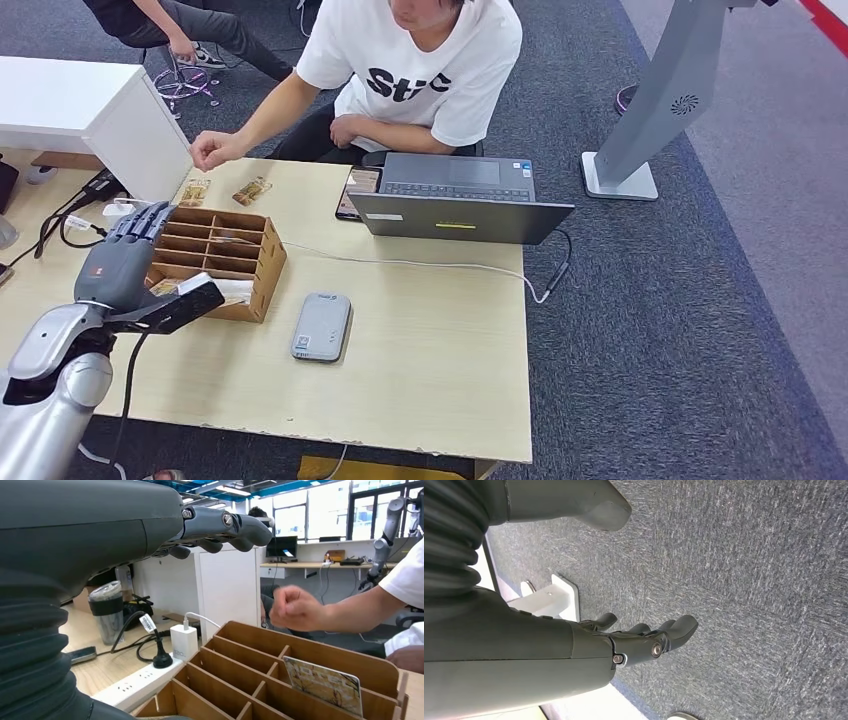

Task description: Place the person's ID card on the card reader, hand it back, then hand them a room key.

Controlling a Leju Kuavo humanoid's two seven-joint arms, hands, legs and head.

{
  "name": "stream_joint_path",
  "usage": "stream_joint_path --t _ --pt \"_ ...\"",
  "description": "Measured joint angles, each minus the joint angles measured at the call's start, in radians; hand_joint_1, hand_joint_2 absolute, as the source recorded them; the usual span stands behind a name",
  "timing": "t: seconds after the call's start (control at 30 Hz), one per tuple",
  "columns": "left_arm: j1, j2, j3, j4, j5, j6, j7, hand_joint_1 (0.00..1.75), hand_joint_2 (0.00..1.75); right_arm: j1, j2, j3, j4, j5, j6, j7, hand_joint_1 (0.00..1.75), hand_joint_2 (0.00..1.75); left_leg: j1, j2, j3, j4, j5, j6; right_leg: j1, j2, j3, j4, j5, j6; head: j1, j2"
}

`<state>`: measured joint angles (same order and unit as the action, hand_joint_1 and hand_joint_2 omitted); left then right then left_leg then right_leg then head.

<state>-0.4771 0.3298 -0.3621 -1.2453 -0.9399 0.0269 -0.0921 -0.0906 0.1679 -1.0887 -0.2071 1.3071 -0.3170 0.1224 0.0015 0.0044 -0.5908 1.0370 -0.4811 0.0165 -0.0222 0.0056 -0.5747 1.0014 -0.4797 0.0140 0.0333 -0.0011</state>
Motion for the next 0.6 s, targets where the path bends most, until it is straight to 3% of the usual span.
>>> stream_joint_path --t 0.6 --pt "0.003 0.001 -0.019 0.004 0.114 -0.111 -0.054 0.0 1.75 0.0 -0.002 0.001 0.0 0.004 0.007 -0.002 0.0 1.75 0.0 0.0 0.0 0.0 0.0 0.0 0.0 0.0 0.0 0.0 0.0 0.0 0.0 0.0"
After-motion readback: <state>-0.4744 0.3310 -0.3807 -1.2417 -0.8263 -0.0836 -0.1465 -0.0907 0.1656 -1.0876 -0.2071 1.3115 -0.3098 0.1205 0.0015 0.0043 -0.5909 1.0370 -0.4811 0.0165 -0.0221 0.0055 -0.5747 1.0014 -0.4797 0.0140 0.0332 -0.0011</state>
